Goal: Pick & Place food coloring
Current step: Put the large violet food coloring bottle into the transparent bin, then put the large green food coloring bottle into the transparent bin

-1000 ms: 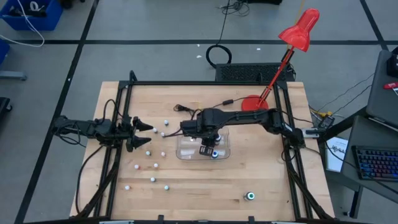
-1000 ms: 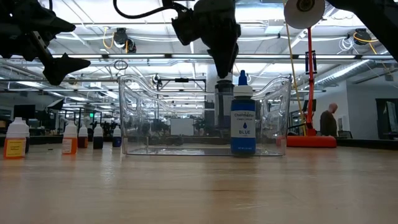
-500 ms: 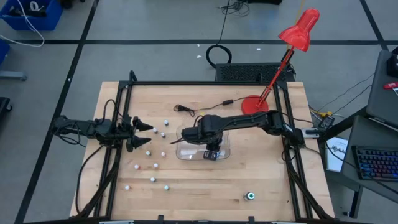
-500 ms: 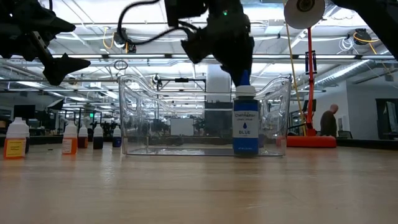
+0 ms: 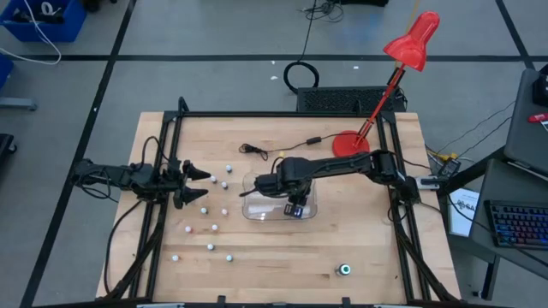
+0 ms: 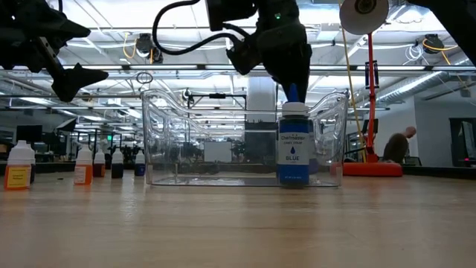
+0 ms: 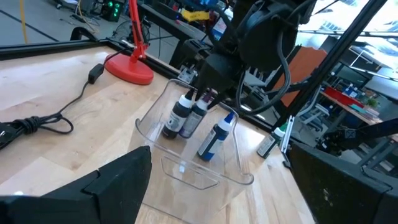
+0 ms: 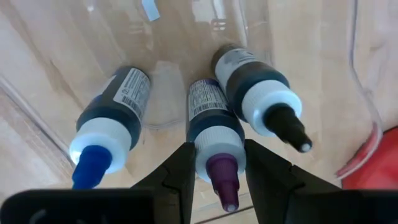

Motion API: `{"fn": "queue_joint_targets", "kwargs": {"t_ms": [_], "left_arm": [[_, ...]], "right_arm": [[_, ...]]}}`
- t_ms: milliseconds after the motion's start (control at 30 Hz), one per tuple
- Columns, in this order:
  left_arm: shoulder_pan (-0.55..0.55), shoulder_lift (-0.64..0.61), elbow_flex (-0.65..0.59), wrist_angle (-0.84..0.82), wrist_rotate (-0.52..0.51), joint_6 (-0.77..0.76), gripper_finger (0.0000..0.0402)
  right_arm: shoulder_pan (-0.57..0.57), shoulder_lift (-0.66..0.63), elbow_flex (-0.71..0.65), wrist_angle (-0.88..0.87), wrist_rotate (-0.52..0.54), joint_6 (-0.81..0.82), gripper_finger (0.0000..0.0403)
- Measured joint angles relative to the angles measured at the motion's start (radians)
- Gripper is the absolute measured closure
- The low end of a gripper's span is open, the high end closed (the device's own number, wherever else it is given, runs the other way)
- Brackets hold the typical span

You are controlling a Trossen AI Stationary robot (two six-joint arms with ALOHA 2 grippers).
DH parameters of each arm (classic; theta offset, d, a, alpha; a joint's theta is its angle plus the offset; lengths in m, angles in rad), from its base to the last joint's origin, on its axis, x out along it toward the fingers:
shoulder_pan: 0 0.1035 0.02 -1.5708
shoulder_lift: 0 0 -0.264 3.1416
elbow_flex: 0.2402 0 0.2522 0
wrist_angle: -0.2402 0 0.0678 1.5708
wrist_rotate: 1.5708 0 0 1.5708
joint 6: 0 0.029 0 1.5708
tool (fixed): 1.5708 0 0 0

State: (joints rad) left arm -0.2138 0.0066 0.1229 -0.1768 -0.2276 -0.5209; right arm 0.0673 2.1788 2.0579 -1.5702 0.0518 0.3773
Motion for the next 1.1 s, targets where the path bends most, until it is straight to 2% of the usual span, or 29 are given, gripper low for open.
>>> {"fn": "queue_joint_targets", "kwargs": {"t_ms": [100, 267, 400, 533, 633, 833, 1100], "left_arm": [[0.0, 0.0, 0.0, 0.0, 0.0, 0.0, 0.0023], [0.0, 0.0, 0.0, 0.001, 0.0, 0.0, 0.0023], [0.0, 0.0, 0.0, 0.002, 0.0, 0.0, 0.0023], [0.0, 0.0, 0.0, 0.002, 0.0, 0.0, 0.0023], [0.0, 0.0, 0.0, 0.002, 0.0, 0.0, 0.0023], [0.0, 0.0, 0.0, 0.003, 0.0, 0.0, 0.0023], [0.0, 0.0, 0.0, 0.002, 0.0, 0.0, 0.0023]], "right_arm": [[0.0, 0.001, 0.0, 0.001, -0.001, 0.001, 0.0296], [0.0, 0.001, 0.0, 0.0, -0.001, 0.005, 0.0233], [0.0, 0.001, 0.0, 0.001, -0.002, 0.007, 0.0201], [0.0, 0.0, 0.0, -0.001, -0.006, 0.04, 0.0192], [0.0, -0.02, 0.001, 0.0, -0.077, 0.073, 0.0194], [0.014, -0.12, 0.004, -0.002, -0.19, 0.246, 0.0202], [0.116, -0.298, -0.031, 0.002, -0.154, 0.575, 0.0202]]}}
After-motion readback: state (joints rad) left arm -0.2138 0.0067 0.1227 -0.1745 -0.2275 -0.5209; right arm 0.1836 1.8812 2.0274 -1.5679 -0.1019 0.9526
